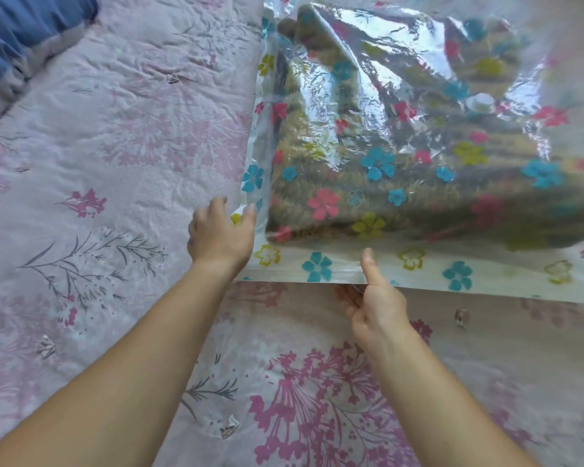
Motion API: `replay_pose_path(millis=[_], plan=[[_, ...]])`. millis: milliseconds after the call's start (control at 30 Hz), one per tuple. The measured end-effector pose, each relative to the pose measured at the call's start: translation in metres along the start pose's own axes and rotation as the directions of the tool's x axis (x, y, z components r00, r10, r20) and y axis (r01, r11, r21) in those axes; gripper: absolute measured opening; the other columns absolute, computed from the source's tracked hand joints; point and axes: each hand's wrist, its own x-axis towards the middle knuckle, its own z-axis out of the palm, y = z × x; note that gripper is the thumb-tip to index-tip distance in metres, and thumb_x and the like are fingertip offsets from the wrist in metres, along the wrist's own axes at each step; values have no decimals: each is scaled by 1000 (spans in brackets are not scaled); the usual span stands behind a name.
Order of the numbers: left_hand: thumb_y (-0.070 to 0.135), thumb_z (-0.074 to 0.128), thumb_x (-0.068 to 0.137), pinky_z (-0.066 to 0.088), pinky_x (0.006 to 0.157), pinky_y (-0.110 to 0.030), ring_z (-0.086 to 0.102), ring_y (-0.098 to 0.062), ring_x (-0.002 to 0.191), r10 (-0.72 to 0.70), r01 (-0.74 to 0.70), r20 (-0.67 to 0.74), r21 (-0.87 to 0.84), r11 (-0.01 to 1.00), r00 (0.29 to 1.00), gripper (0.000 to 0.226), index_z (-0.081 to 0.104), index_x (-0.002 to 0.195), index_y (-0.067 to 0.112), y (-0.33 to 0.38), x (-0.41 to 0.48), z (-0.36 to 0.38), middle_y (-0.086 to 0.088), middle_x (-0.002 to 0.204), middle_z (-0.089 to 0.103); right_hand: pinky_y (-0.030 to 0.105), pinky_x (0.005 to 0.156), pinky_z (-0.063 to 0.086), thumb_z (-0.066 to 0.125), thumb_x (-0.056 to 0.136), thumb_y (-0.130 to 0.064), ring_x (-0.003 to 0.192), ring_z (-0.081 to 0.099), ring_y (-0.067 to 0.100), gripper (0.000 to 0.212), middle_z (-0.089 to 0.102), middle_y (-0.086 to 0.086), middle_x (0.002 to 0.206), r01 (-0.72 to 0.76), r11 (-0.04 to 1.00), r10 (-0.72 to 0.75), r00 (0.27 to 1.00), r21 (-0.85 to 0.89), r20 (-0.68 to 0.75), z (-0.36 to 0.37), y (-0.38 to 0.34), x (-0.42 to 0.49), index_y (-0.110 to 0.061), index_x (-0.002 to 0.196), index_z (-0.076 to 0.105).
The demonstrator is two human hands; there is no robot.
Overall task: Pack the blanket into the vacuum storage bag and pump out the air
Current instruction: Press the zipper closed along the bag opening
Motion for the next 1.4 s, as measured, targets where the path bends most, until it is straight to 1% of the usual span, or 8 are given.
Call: replay_pose_path(millis=[67,133,300,400,533,633,833,1400], plan=[[54,48,102,26,122,-44,34,-27,149,255,-252,55,-48,967,965,62,44,154,21,28,-5,1,-8,160,41,46,96,50,76,79,-61,119,61,31,97,50,9,142,25,975,-42,996,-220,-76,-8,-10,-6,-12,151,31],[59,44,102,17,128,-47,21,-23,157,397,-404,184,-1,915,899,65,35,159,28,56,-5,8,-4,170,26,50,110,38,66,85,-65,138,41,33,100,29,8,157,149,891,-226,965,-430,-134,-16,-32,-17,-16,156,14],[74,43,96,7,127,-64,-7,-31,161,388,-470,367,163,868,845,82,4,163,47,117,25,20,-2,174,-11,47,119,22,37,90,-66,149,15,20,67,24,-1,162,589,397,-737,662,-704,137,-22,-124,-21,-28,145,44],[85,44,87,6,126,-66,-17,-37,159,308,-426,391,265,865,868,96,-4,162,49,139,51,28,-4,171,-25,51,124,9,29,96,-65,153,7,24,65,24,3,165,583,12,-687,595,-812,418,-8,-185,23,-30,150,42],[92,50,77,7,126,-64,-17,-39,158,198,-274,325,209,939,925,111,-7,161,48,151,72,47,-8,169,-30,60,122,-4,20,93,-77,155,-5,34,74,4,6,170,321,-341,-525,715,-884,462,-1,-244,92,-40,157,21],[94,45,76,10,129,-57,-6,-42,159,144,-224,310,239,945,940,112,-8,162,46,144,72,64,-12,170,-26,69,117,-6,13,82,-90,154,-8,36,88,-4,1,170,251,-381,-422,809,-890,409,-6,-252,114,-45,158,7],[94,38,79,16,128,-49,14,-45,157,75,-154,307,242,958,949,110,-8,163,41,118,37,71,-15,171,-20,71,115,-5,-2,62,-99,154,-11,36,110,-11,-1,169,321,-448,-315,816,-834,484,-24,-233,108,-44,157,-8],[81,35,93,22,125,-35,17,-30,159,-173,177,455,35,984,874,105,-24,161,27,44,-231,88,-25,169,-18,52,123,-9,-8,67,-97,154,-15,18,94,-12,-14,166,577,-653,4,650,-490,760,-144,-178,44,-55,151,-13]])
